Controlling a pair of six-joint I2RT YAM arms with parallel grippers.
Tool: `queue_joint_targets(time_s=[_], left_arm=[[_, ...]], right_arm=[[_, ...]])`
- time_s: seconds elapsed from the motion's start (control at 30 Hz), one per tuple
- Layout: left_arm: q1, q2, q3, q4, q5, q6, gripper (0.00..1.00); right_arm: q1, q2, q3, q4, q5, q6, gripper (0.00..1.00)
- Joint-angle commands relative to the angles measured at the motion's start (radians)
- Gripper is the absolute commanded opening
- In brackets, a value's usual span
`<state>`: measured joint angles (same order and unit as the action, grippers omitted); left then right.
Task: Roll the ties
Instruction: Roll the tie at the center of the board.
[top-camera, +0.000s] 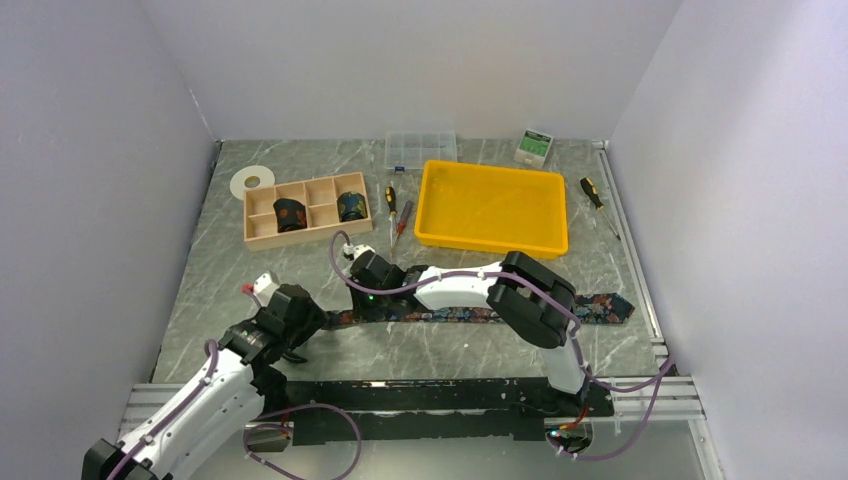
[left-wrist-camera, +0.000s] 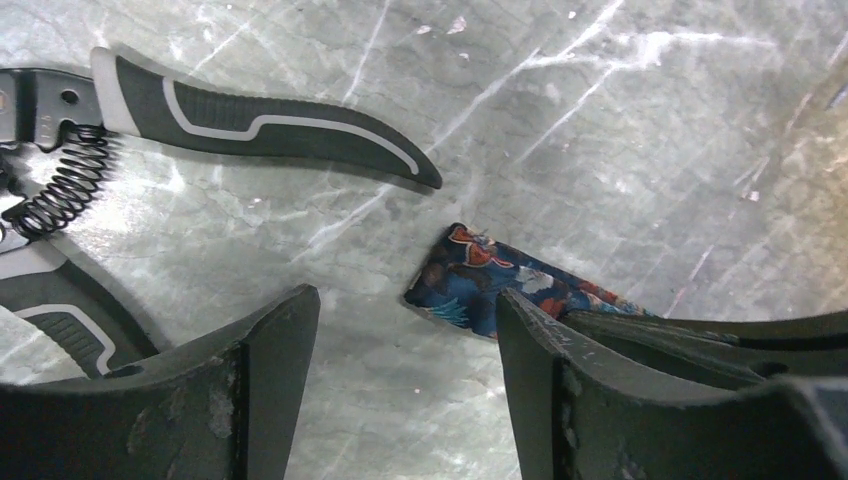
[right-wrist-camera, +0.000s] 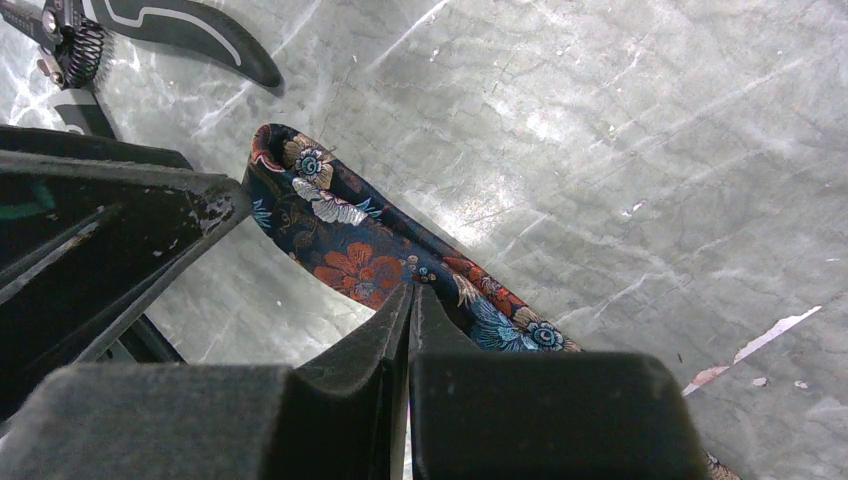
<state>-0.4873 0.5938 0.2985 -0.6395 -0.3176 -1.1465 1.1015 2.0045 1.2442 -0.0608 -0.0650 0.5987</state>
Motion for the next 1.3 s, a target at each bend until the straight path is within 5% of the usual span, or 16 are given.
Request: queue_joint_targets(time_s=[0.0, 0.67, 0.77, 0.9, 1.0, 1.27], left_arm=[[0.004, 0.064, 0.031, 0.022, -0.042, 0.004, 0.68], [0.004, 0.161, 0.024, 0.149, 0.016, 0.085, 0.25], [0.004, 0.169, 0.022, 0.165, 0.028, 0.100, 0.28], [0.004, 0.205, 0.039, 0.141, 0.021, 0.090, 0.54], [0.004, 0.227, 0.047, 0.138, 0.021, 0.088, 0.56], [0.004, 0.248, 0.021, 0.213, 0.091, 0.115, 0.15]], right_arm=[[-0.010, 0.029, -0.030, -0.001, 0.015, 0.001, 0.05], [-0.014, 0.030, -0.052, 0.024, -0.008, 0.013, 0.05], [-0.014, 0.030, -0.050, 0.025, -0.007, 0.014, 0.04], [-0.013, 0.031, -0.049, 0.023, -0.007, 0.016, 0.04], [-0.013, 0.026, -0.054, 0.025, -0.006, 0.019, 0.04], [-0.016, 0.022, -0.074, 0.039, -0.010, 0.027, 0.04]])
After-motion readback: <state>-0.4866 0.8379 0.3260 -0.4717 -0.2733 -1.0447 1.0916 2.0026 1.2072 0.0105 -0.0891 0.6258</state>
